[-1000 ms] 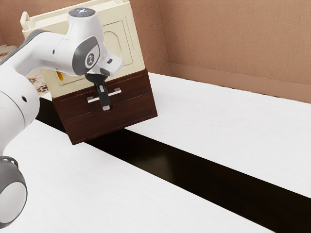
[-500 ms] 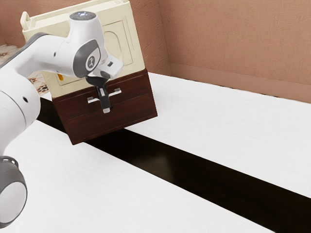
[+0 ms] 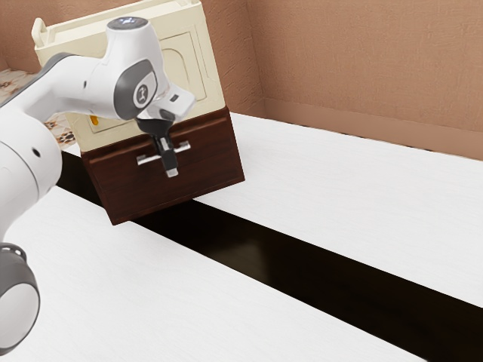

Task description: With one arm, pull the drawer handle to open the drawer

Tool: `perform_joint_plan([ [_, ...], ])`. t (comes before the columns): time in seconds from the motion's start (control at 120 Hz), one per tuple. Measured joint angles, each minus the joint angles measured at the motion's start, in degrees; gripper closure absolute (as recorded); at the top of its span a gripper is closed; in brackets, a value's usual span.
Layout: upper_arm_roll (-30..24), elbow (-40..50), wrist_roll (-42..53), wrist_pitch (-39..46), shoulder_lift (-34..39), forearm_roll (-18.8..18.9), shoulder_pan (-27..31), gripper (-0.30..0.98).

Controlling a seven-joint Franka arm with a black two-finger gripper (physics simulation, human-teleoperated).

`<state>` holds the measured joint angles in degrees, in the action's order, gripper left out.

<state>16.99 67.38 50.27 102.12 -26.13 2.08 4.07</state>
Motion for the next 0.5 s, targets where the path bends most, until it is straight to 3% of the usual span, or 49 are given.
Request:
perform_joint_plan([
  [0.5,-3.4,6.8,-2.9,0.0,5.7,0.1,0.0,0.23],
])
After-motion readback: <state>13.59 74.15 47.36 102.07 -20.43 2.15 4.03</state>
